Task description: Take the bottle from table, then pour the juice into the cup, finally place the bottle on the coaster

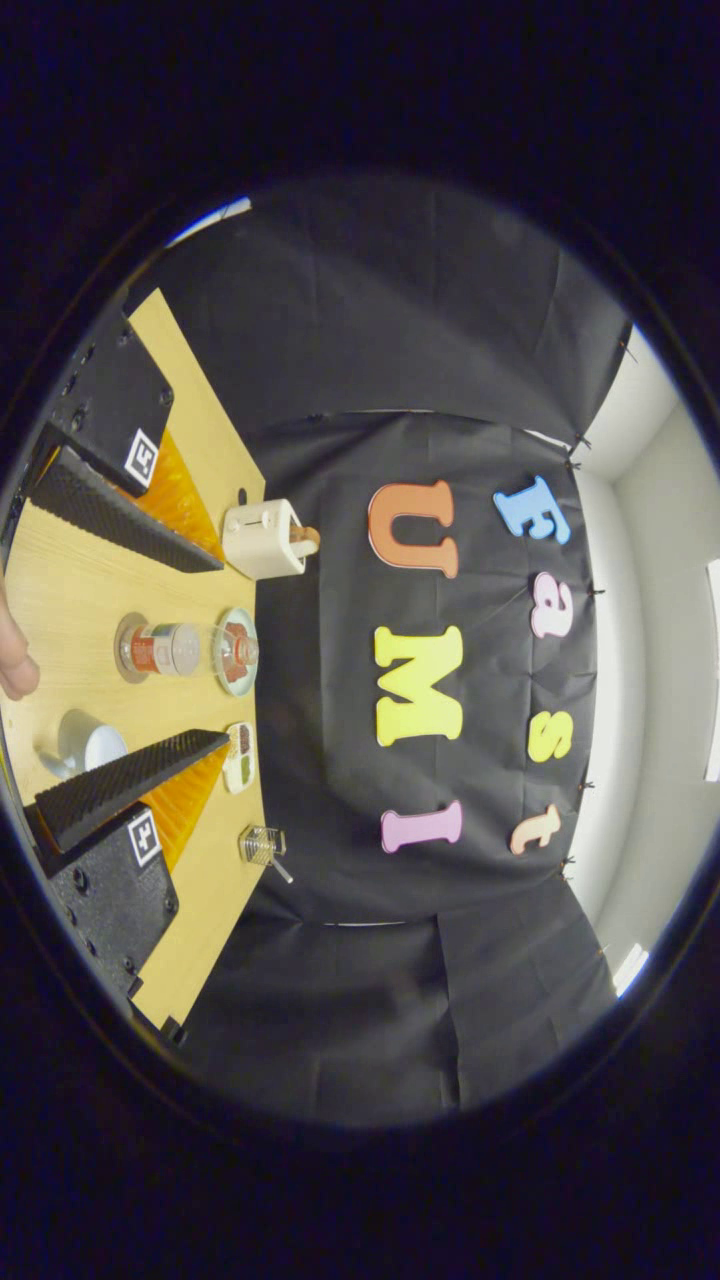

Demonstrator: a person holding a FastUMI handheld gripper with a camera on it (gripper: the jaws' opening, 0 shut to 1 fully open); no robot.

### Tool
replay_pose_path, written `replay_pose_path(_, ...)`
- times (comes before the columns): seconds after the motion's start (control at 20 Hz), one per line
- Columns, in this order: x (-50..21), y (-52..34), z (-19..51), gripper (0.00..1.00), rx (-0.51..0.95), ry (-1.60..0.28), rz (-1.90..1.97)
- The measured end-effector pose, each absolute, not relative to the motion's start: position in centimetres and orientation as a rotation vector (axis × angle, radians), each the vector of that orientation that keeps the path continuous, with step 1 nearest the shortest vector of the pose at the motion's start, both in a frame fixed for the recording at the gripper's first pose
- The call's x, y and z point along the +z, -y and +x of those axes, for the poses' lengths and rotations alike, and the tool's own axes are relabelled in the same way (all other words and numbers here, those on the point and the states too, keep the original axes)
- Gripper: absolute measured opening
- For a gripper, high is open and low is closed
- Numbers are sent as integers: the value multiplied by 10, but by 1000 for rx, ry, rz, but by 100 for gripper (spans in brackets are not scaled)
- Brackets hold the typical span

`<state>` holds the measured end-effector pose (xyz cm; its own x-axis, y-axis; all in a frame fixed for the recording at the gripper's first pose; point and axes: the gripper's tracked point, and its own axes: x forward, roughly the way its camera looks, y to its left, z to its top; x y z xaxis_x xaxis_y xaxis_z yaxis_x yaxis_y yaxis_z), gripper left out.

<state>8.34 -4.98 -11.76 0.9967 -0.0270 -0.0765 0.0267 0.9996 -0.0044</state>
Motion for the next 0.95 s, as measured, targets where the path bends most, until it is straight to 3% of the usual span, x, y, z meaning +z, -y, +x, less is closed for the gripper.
replay_pose_path(0.6, -25, 63, 30, 100, -29, 0, -26)
replay_pose_path(0.95, -6, 71, 12, 100, -50, 38, -14)
